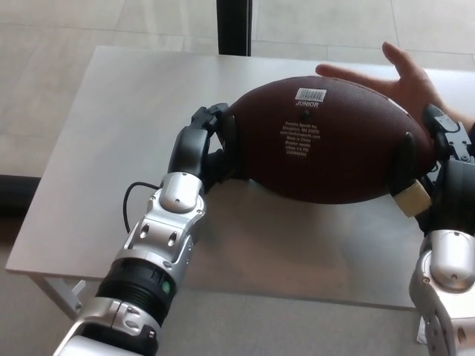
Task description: The robot uses both its hands to grab the left and right ends of a football kept in the middle of the desk infront of it, lifts it up and places it in the palm of a person
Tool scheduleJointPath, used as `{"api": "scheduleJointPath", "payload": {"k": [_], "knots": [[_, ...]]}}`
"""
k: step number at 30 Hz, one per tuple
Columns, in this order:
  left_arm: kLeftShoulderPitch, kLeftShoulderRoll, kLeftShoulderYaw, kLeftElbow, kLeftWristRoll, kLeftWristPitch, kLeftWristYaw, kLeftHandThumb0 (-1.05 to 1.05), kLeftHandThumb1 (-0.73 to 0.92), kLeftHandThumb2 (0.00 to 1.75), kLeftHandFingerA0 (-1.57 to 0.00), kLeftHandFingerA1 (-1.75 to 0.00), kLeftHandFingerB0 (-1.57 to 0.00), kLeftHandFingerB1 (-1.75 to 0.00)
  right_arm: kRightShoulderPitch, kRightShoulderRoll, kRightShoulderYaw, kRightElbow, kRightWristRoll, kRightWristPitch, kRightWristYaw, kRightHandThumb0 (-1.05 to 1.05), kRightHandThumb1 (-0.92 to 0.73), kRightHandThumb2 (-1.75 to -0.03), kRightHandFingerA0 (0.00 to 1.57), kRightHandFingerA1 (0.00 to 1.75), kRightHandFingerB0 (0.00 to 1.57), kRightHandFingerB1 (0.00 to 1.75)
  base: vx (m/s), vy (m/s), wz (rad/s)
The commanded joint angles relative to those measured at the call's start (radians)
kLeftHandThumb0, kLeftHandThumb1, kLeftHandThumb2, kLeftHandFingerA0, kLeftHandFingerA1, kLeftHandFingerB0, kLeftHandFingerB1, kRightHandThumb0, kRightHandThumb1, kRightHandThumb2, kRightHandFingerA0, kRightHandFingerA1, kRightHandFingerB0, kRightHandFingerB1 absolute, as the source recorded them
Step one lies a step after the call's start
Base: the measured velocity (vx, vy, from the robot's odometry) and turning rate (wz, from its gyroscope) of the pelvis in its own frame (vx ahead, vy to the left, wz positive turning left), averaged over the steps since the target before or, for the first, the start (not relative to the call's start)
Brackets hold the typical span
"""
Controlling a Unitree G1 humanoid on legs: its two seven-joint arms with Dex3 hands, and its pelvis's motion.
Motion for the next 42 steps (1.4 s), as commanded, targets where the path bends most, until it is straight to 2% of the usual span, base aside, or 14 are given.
{"api": "scheduleJointPath", "payload": {"k": [1,15,17,19,20,22,23,28,34,35,36,38,39,42], "knots": [[-0.048,-0.128,-0.079,0.010,0.013,0.027,-0.111,-0.31,0.68,0.60,-0.72,-0.91,-0.49,-0.46,-0.088,0.093,0.039,-0.045,0.154,0.122,0.144,-0.75,-0.83,-0.65,0.56,0.61,0.36,0.34,0.00,0.000,0.00],[-0.156,-0.133,0.005,0.046,-0.054,0.055,-0.125,-0.46,0.75,0.62,-0.70,-0.85,-0.45,-0.43,-0.161,0.081,0.027,-0.058,0.134,0.113,0.118,-0.74,-0.83,-0.65,0.56,0.60,0.38,0.37,0.00,0.000,0.00],[-0.177,-0.125,-0.010,0.031,-0.034,0.051,-0.128,-0.42,0.76,0.61,-0.60,-0.79,-0.47,-0.45,-0.193,0.084,0.015,-0.074,0.136,0.142,0.101,-0.75,-0.67,-1.04,0.55,0.68,0.33,0.53,0.00,0.000,0.00],[-0.199,-0.127,0.014,0.053,-0.052,0.058,-0.126,-0.42,0.77,0.62,-0.65,-0.83,-0.48,-0.46,-0.210,0.087,0.002,-0.082,0.148,0.168,0.101,-0.76,-0.65,-1.03,0.53,0.67,0.31,0.53,0.00,0.000,0.00],[-0.216,-0.121,0.016,0.065,-0.049,0.071,-0.129,-0.46,0.79,0.63,-0.67,-0.82,-0.49,-0.45,-0.216,0.081,0.002,-0.086,0.144,0.175,0.106,-0.73,-0.82,-0.64,0.54,0.60,0.35,0.40,0.00,0.000,0.00],[-0.237,-0.110,0.022,0.086,-0.042,0.049,-0.127,-0.49,0.79,0.62,-0.63,-0.78,-0.51,-0.45,-0.231,0.069,0.005,-0.091,0.134,0.184,0.111,-0.70,-0.65,-1.04,0.52,0.67,0.28,0.52,0.00,0.000,0.00],[-0.248,-0.096,0.011,0.096,-0.024,0.022,-0.134,-0.49,0.79,0.63,-0.63,-0.78,-0.49,-0.45,-0.245,0.067,0.003,-0.094,0.132,0.190,0.110,-0.70,-0.82,-0.64,0.57,0.60,0.36,0.38,0.00,0.000,0.00],[-0.333,-0.128,0.140,0.166,-0.108,0.048,-0.082,-0.65,0.92,0.67,-0.52,-0.60,-0.44,-0.46,-0.293,0.066,-0.001,-0.098,0.128,0.215,0.107,-0.72,-0.82,-0.64,0.58,0.57,0.32,0.39,0.00,0.000,0.00],[-0.408,-0.079,0.088,0.164,-0.049,0.075,-0.162,-0.56,0.82,0.65,-0.74,-0.98,-0.50,-0.51,-0.372,0.055,-0.042,-0.094,0.150,0.215,0.122,-0.73,-0.64,-1.02,0.50,0.68,0.29,0.53,0.00,0.000,0.00],[-0.420,-0.072,0.075,0.165,-0.035,0.074,-0.170,-0.50,0.79,0.62,-0.69,-1.04,-0.48,-0.49,-0.383,0.055,-0.049,-0.096,0.152,0.220,0.116,-0.71,-0.80,-0.65,0.56,0.61,0.40,0.39,0.00,0.000,0.00],[-0.461,-0.065,0.078,0.178,-0.041,0.099,-0.187,-0.49,0.64,1.05,-0.74,-0.96,-0.40,-0.62,-0.411,0.057,-0.065,-0.097,0.160,0.232,0.107,-0.68,-0.63,-1.03,0.50,0.67,0.33,0.52,0.00,0.000,0.00],[-0.494,-0.050,0.059,0.190,-0.029,0.119,-0.224,-0.51,0.65,1.03,-0.71,-1.01,-0.33,-0.58,-0.434,0.059,-0.082,-0.093,0.171,0.245,0.107,-0.68,-0.81,-0.64,0.54,0.60,0.38,0.38,0.00,0.000,0.00],[-0.510,-0.040,0.045,0.198,-0.014,0.120,-0.234,-0.46,0.82,0.64,-0.68,-1.11,-0.42,-0.47,-0.448,0.059,-0.090,-0.088,0.173,0.247,0.106,-0.67,-0.82,-0.64,0.55,0.60,0.38,0.37,0.00,0.000,0.00],[-0.548,-0.011,0.004,0.216,0.028,0.124,-0.248,-0.56,0.83,0.66,-0.65,-1.01,-0.44,-0.50,-0.490,0.046,-0.107,-0.057,0.176,0.245,0.124,-0.69,-0.84,-0.65,0.53,0.59,0.33,0.36,0.00,0.000,0.00]]}}
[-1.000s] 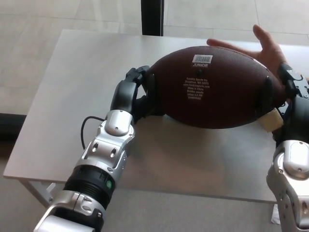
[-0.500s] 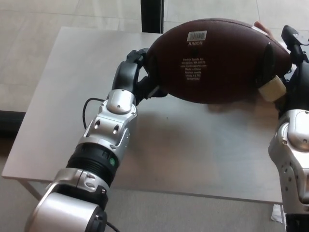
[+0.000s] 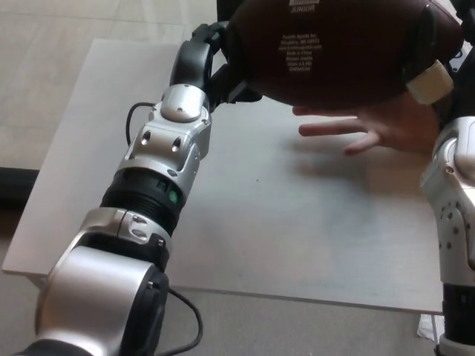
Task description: The robot uses both its hands to grab the left and right ends of a football kept in the middle of the desk infront of it, lifts it up and places it in the palm of a person
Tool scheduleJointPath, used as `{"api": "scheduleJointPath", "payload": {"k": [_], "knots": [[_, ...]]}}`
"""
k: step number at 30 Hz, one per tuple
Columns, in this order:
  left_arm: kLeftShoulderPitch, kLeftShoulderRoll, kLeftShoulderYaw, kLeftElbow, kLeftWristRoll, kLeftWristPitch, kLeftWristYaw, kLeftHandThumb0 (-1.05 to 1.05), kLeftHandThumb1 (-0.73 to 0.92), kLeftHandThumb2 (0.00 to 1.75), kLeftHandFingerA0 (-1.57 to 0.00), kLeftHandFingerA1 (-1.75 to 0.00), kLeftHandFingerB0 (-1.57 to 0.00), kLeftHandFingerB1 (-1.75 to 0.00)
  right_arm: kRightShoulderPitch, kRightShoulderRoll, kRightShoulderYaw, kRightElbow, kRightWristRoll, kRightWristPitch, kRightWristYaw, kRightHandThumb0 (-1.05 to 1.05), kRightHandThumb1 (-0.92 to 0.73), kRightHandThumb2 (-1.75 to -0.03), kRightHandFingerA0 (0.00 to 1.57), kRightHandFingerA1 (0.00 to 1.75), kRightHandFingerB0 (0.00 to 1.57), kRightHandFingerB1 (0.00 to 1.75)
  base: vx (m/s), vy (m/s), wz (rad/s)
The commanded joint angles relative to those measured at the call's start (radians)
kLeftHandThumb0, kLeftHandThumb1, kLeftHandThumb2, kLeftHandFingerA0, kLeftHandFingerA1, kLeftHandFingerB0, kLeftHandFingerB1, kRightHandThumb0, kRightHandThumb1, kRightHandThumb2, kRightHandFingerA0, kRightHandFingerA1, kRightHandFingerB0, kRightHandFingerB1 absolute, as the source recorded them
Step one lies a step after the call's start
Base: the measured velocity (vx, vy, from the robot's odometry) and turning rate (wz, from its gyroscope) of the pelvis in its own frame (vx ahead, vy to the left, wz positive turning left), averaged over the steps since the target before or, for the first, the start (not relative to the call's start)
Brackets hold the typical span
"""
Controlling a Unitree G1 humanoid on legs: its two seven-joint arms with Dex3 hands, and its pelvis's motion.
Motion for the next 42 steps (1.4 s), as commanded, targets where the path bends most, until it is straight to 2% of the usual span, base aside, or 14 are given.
{"api": "scheduleJointPath", "payload": {"k": [1,4,5,7,8,21,25,28,29,32,34,36,37,42], "knots": [[-0.203,-0.025,-0.108,0.028,0.053,0.066,-0.225,-0.56,0.83,0.65,-0.66,-1.00,-0.45,-0.50,-0.163,0.055,-0.017,0.038,0.156,0.045,0.116,-0.67,-0.82,-0.64,0.54,0.61,0.34,0.36,0.00,0.000,0.00],[-0.273,-0.024,-0.048,0.068,0.003,0.141,-0.174,-0.52,0.71,1.11,-0.72,-1.01,-0.52,-0.76,-0.222,0.062,-0.059,0.082,0.177,0.052,0.105,-0.67,-0.84,-0.65,0.57,0.62,0.35,0.37,0.00,0.000,0.00],[-0.293,-0.017,-0.068,0.091,0.025,0.126,-0.194,-0.57,0.92,0.68,-0.47,-1.13,-0.36,-0.55,-0.250,0.063,-0.085,0.101,0.194,0.063,0.093,-0.68,-0.83,-0.65,0.56,0.60,0.36,0.37,0.00,0.000,0.00],[-0.311,0.004,-0.109,0.118,0.065,0.067,-0.242,-0.56,0.73,1.07,-0.52,-0.88,-0.34,-0.60,-0.310,0.077,-0.145,0.142,0.233,0.079,0.061,-0.67,-0.83,-0.64,0.57,0.61,0.36,0.37,0.00,0.000,0.00],[-0.321,0.009,-0.106,0.133,0.060,0.072,-0.261,-0.58,0.91,0.67,-0.57,-0.93,-0.47,-0.54,-0.334,0.083,-0.169,0.158,0.248,0.097,0.044,-0.69,-0.82,-0.64,0.58,0.59,0.38,0.36,0.00,0.000,0.00],[-0.430,0.059,-0.492,0.263,0.352,0.086,-0.394,-0.33,0.66,0.60,-0.69,-1.22,-0.41,-0.49,-0.593,0.038,-0.521,0.529,0.416,0.111,-0.087,-0.60,-0.92,-0.68,0.46,0.66,0.29,0.39,0.00,0.000,0.00],[-0.427,0.046,-0.635,0.278,0.431,0.079,-0.457,-0.40,0.73,0.61,-0.57,-0.67,-0.51,-0.52,-0.570,0.017,-0.542,0.601,0.384,0.097,-0.067,-0.61,-0.92,-0.70,0.48,0.67,0.28,0.39,0.00,0.000,0.00],[-0.404,0.019,-0.676,0.290,0.433,0.077,-0.444,-0.30,0.69,0.60,-0.74,-1.05,-0.58,-0.55,-0.549,-0.001,-0.580,0.670,0.393,0.054,-0.052,-0.62,-0.92,-0.72,0.42,0.66,0.24,0.40,0.00,0.000,0.00],[-0.385,0.014,-0.677,0.281,0.422,0.052,-0.431,-0.25,0.66,0.61,-0.72,-1.37,-0.18,-0.36,-0.525,-0.014,-0.584,0.690,0.392,0.035,-0.011,-0.64,-0.79,-1.05,0.28,0.63,0.13,0.49,0.00,0.000,0.00],[-0.361,-0.005,-0.649,0.281,0.372,0.074,-0.445,-0.22,0.68,0.60,-0.61,-1.58,-0.15,-0.32,-0.497,-0.017,-0.598,0.721,0.372,0.004,-0.045,-0.62,-0.77,-1.03,0.33,0.64,0.18,0.50,0.00,0.000,0.00],[-0.351,-0.015,-0.698,0.282,0.411,0.035,-0.465,-0.26,0.70,0.59,-0.51,-1.51,-0.15,-0.36,-0.486,-0.029,-0.632,0.760,0.375,-0.020,-0.092,-0.59,-0.92,-0.69,0.52,0.86,0.32,0.45,0.00,0.000,0.00],[-0.347,-0.022,-0.719,0.282,0.427,0.028,-0.472,-0.29,0.73,0.57,-0.45,-1.46,-0.22,-0.39,-0.475,-0.041,-0.641,0.801,0.367,-0.044,-0.094,-0.64,-0.75,-1.05,0.45,0.69,0.24,0.54,0.00,0.000,0.00],[-0.347,-0.027,-0.726,0.281,0.431,0.034,-0.480,-0.28,0.70,0.63,-0.59,-1.46,-0.25,-0.43,-0.466,-0.048,-0.649,0.825,0.369,-0.060,-0.084,-0.62,-0.92,-0.69,0.44,0.61,0.26,0.42,0.00,0.000,0.00],[-0.330,-0.025,-0.736,0.265,0.439,0.017,-0.479,-0.29,0.67,0.63,-0.68,-1.41,-0.23,-0.38,-0.444,-0.072,-0.641,0.893,0.340,-0.112,-0.098,-0.59,-0.92,-0.68,0.52,0.68,0.35,0.45,0.00,0.000,0.00]]}}
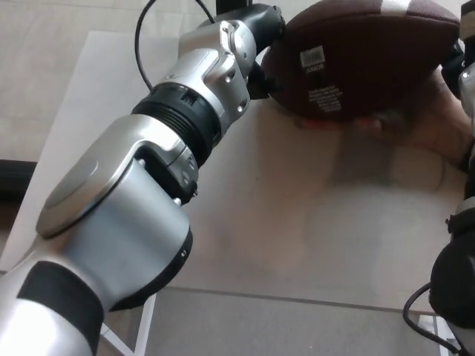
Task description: The robot uses both its hands to grab the left and right ends of a football kept in the middle of the desk infront of it, lifts it up and places it in the palm of a person
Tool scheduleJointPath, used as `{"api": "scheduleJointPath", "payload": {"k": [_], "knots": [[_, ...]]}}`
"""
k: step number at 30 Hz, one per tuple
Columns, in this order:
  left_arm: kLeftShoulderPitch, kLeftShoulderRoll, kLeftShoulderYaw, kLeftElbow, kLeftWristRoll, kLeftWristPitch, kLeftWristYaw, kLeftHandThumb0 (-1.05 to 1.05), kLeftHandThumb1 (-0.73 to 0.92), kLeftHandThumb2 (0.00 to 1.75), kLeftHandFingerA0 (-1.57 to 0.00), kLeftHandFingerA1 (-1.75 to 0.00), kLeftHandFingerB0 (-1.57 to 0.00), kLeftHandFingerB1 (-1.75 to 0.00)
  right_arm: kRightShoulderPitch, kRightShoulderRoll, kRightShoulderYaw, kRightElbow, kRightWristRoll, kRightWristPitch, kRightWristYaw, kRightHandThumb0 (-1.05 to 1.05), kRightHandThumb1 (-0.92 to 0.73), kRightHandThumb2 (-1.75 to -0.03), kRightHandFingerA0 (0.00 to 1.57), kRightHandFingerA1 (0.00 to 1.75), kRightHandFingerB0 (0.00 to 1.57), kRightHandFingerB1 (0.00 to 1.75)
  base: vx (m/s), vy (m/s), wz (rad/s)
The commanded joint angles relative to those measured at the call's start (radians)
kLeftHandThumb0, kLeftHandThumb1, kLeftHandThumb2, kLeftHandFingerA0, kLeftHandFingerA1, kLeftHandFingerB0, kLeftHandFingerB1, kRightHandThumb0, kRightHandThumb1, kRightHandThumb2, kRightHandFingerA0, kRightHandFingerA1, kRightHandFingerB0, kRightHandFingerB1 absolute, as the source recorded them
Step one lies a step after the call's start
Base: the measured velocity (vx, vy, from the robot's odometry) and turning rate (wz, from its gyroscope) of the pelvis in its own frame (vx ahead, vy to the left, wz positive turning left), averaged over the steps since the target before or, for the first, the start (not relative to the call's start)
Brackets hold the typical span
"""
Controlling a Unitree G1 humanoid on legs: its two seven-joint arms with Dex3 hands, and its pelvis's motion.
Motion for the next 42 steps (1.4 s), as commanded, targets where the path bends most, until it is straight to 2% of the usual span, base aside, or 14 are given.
{"api": "scheduleJointPath", "payload": {"k": [1,11,16,17,18,20,21,28,34,36,38,39,40,42], "knots": [[0.016,-0.057,-0.032,-0.013,0.076,-0.062,-0.139,-0.31,0.67,0.62,-0.66,-1.38,-0.18,-0.35,0.057,-0.010,-0.009,0.104,0.041,-0.089,-0.048,-0.56,-0.92,-0.68,0.54,0.68,0.35,0.44,0.00,0.000,0.00],[0.063,-0.044,-0.001,-0.031,0.104,-0.087,-0.129,-0.31,0.67,0.60,-0.62,-1.27,-0.21,-0.31,0.098,-0.079,0.039,0.255,0.022,-0.205,-0.072,-0.60,-0.88,-0.66,0.62,0.64,0.39,0.41,0.00,0.000,0.00],[0.083,0.000,0.013,-0.063,0.124,-0.107,-0.117,-0.31,0.71,0.61,-0.38,-0.73,-0.23,-0.31,0.128,-0.127,0.140,0.234,-0.013,-0.188,-0.008,-0.63,-0.87,-0.66,0.56,0.57,0.29,0.33,0.00,0.000,0.00],[0.085,0.002,0.018,-0.067,0.124,-0.106,-0.116,-0.31,0.71,0.61,-0.38,-0.73,-0.23,-0.31,0.128,-0.131,0.146,0.233,-0.007,-0.189,-0.007,-0.63,-0.87,-0.66,0.56,0.57,0.29,0.33,0.00,0.000,0.00],[0.094,0.011,0.040,-0.079,0.115,-0.113,-0.107,-0.30,0.70,0.61,-0.51,-1.18,-0.18,-0.31,0.130,-0.145,0.173,0.229,-0.018,-0.183,0.003,-0.70,-0.70,-0.99,0.44,0.66,0.07,0.37,0.00,0.000,0.00],[0.118,0.039,0.110,-0.115,0.073,-0.140,-0.076,-0.31,0.69,0.61,-0.61,-1.02,-0.13,-0.31,0.137,-0.187,0.252,0.199,-0.063,-0.152,0.058,-0.76,-0.71,-1.06,0.49,0.77,0.00,0.23,0.00,0.000,0.00],[0.154,0.079,0.199,-0.178,0.016,-0.163,-0.065,-0.45,0.70,0.61,-0.37,-0.70,-0.02,-0.31,0.145,-0.242,0.344,0.187,-0.126,-0.155,0.136,-0.92,-0.77,-1.20,0.00,0.17,0.00,0.12,0.00,0.000,0.00],[0.235,0.172,0.409,-0.321,-0.058,-0.112,-0.070,-0.48,0.57,0.82,-0.02,-0.49,-0.02,-0.24,0.165,-0.411,0.496,-0.024,-0.157,-0.027,0.243,-1.05,-0.83,-1.26,0.00,0.07,0.00,0.10,0.00,0.000,0.00],[0.373,0.305,0.600,-0.530,-0.147,-0.123,-0.109,-0.51,0.59,0.82,-0.08,-0.58,-0.03,-0.21,0.248,-0.594,0.499,-0.214,-0.136,-0.058,0.358,-1.02,-0.83,-1.23,0.00,0.10,0.00,0.04,0.00,0.000,0.00],[0.468,0.325,0.683,-0.710,-0.207,-0.104,-0.126,-0.48,0.72,0.61,-0.11,-0.62,0.00,-0.29,0.294,-0.659,0.483,-0.329,-0.116,0.043,0.374,-1.05,-0.83,-1.26,0.63,1.19,0.00,0.03,0.00,0.000,0.00],[0.549,0.336,0.768,-0.848,-0.274,-0.053,-0.145,-0.53,0.70,0.64,-0.10,-0.57,-0.06,-0.23,0.352,-0.692,0.443,-0.435,-0.078,0.084,0.387,-0.99,-0.78,-1.14,0.56,0.94,0.00,0.03,0.00,0.000,0.00],[0.606,0.340,0.820,-0.926,-0.324,-0.050,-0.163,-0.57,0.73,0.64,-0.09,-0.57,-0.04,-0.23,0.408,-0.706,0.403,-0.512,-0.043,0.068,0.416,-1.05,-0.83,-1.25,0.70,1.18,0.00,0.01,0.00,0.000,0.00],[0.668,0.346,0.870,-1.013,-0.366,-0.038,-0.180,-0.62,0.71,0.64,-0.10,-0.54,-0.05,-0.24,0.466,-0.719,0.360,-0.589,-0.011,0.060,0.440,-1.03,-0.82,-1.21,0.02,0.31,0.00,0.02,0.00,0.000,0.00],[0.778,0.353,0.958,-1.200,-0.441,0.020,-0.211,-0.58,0.74,0.65,-0.07,-0.56,-0.03,-0.22,0.552,-0.721,0.277,-0.675,0.044,0.037,0.474,-1.05,-0.85,-1.21,0.00,0.12,0.00,0.03,0.00,0.000,0.00]]}}
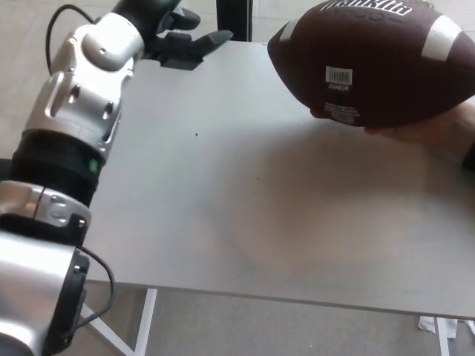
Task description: The robot uses both its hands to grab the left and right ends of a football kept in the middle of the desk infront of it, lifts it up and places it in the palm of a person
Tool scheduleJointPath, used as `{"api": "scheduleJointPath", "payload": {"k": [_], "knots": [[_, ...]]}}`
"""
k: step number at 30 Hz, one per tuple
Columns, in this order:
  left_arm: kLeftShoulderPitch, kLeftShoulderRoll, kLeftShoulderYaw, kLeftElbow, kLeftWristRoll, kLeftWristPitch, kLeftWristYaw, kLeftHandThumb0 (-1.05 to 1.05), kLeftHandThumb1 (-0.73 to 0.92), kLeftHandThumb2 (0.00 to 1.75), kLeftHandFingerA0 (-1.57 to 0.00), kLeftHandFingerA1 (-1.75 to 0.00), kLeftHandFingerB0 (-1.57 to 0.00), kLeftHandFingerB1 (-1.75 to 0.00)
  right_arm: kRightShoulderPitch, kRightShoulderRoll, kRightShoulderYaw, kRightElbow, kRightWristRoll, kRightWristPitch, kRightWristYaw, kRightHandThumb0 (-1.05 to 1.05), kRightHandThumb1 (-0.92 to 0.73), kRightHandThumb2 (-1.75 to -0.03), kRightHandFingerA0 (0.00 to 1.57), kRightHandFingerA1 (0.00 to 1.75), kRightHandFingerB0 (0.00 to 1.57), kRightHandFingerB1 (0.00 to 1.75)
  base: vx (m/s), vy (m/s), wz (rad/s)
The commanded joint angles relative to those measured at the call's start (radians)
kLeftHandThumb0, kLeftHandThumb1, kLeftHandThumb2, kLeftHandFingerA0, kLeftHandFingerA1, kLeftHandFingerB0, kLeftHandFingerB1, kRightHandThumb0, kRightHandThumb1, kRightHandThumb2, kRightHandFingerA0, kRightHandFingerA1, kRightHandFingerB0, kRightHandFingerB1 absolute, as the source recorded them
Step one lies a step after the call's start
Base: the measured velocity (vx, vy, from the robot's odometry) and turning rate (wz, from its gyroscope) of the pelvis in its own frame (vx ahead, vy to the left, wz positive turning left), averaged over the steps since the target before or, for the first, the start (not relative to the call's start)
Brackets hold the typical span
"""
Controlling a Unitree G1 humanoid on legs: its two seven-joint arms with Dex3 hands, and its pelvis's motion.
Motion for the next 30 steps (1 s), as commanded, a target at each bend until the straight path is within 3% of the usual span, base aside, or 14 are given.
{"api": "scheduleJointPath", "payload": {"k": [1,4,5,8,9,10,13,14,16,21,24,25,29,30], "knots": [[0.461,0.099,0.412,-0.734,-0.387,0.149,-0.130,-0.64,0.80,0.63,-0.08,-0.60,0.00,-0.35,0.361,-0.150,-0.261,-0.513,0.185,0.152,0.227,-0.98,-0.77,-1.19,0.00,0.21,0.03,0.13,0.00,0.000,0.00],[0.699,0.073,0.690,-1.043,-0.584,0.250,-0.132,-0.56,0.82,0.67,-0.04,-0.54,-0.07,-0.29,0.594,-0.100,-0.481,-0.755,0.295,0.188,0.266,-1.05,-0.85,-1.19,0.00,0.13,0.07,0.09,0.00,0.000,0.00],[0.758,0.072,0.749,-1.093,-0.614,0.254,-0.135,-0.58,0.55,1.01,-0.03,-0.55,0.00,-0.45,0.646,-0.082,-0.529,-0.801,0.313,0.186,0.272,-0.91,-0.90,-0.73,0.00,0.03,0.05,0.25,0.00,0.000,0.00],[0.896,0.071,0.904,-1.182,-0.707,0.259,-0.140,-0.37,0.53,1.09,-0.03,-0.54,0.00,-0.51,0.786,-0.037,-0.642,-0.902,0.368,0.185,0.298,-1.04,-0.87,-1.19,0.00,0.06,0.04,0.08,0.00,0.000,0.00],[0.971,0.063,0.978,-1.212,-0.717,0.211,-0.143,-0.76,0.72,0.62,-0.27,-0.48,-0.14,-0.33,0.848,-0.009,-0.693,-0.941,0.411,0.168,0.317,-0.90,-0.92,-0.73,0.00,0.13,0.01,0.27,0.00,0.000,0.00],[1.120,0.041,1.146,-1.254,-0.778,0.111,-0.150,-0.76,0.58,0.97,-0.23,-0.60,-0.06,-0.47,0.971,0.058,-0.804,-0.987,0.489,0.115,0.366,-0.91,-0.92,-0.69,0.02,0.30,0.05,0.27,0.00,0.000,0.00],[1.376,0.003,1.444,-1.164,-0.988,-0.119,-0.217,-0.73,0.78,0.65,-0.19,-0.53,-0.07,-0.33,1.177,0.206,-1.018,-0.991,0.610,-0.039,0.417,-0.89,-0.91,-0.69,0.12,0.32,0.16,0.28,0.00,0.000,0.00],[1.407,0.002,1.495,-1.101,-1.033,-0.169,-0.258,-0.75,0.61,0.98,-0.20,-0.59,-0.02,-0.36,1.202,0.237,-1.063,-0.979,0.637,-0.075,0.407,-0.37,-0.47,-1.09,0.00,0.50,0.00,0.48,0.00,0.000,0.00],[1.447,-0.003,1.564,-1.021,-1.092,-0.223,-0.290,-0.77,0.63,0.98,-0.22,-0.58,-0.03,-0.33,1.217,0.280,-1.124,-0.953,0.643,-0.137,0.347,-0.81,-0.91,-0.68,0.28,0.33,0.21,0.28,0.00,0.000,0.00],[1.522,-0.021,1.725,-0.868,-1.181,-0.237,-0.210,-0.78,0.84,0.65,-0.41,-0.48,-0.21,-0.44,1.178,0.334,-1.181,-0.866,0.538,-0.281,0.168,-0.81,-0.89,-0.68,0.30,0.36,0.19,0.29,0.00,0.000,0.00],[1.527,-0.039,1.770,-0.809,-1.132,-0.213,-0.038,-0.78,0.67,1.03,-0.13,-0.55,-0.05,-0.45,1.149,0.326,-1.173,-0.737,0.417,-0.297,0.047,-0.86,-0.69,-1.06,0.23,0.49,0.09,0.41,0.00,0.000,0.00],[1.520,-0.022,1.770,-0.749,-1.109,-0.222,-0.052,-0.81,0.67,1.05,-0.16,-0.56,0.00,-0.43,1.137,0.320,-1.173,-0.704,0.407,-0.314,0.037,-0.85,-0.84,-0.66,0.29,0.39,0.21,0.29,0.00,0.000,0.00],[1.476,0.064,1.741,-0.429,-0.989,-0.306,-0.090,-0.81,0.86,0.67,-0.16,-0.49,-0.06,-0.33,1.068,0.265,-1.170,-0.464,0.352,-0.414,-0.028,-0.73,-0.84,-0.66,0.41,0.40,0.23,0.29,0.00,0.000,0.00],[1.466,0.080,1.736,-0.371,-0.977,-0.303,-0.086,-0.79,0.85,0.66,-0.16,-0.49,-0.07,-0.33,1.062,0.244,-1.171,-0.412,0.349,-0.406,-0.038,-0.81,-0.70,-1.02,0.47,0.54,0.16,0.43,0.00,0.000,0.00]]}}
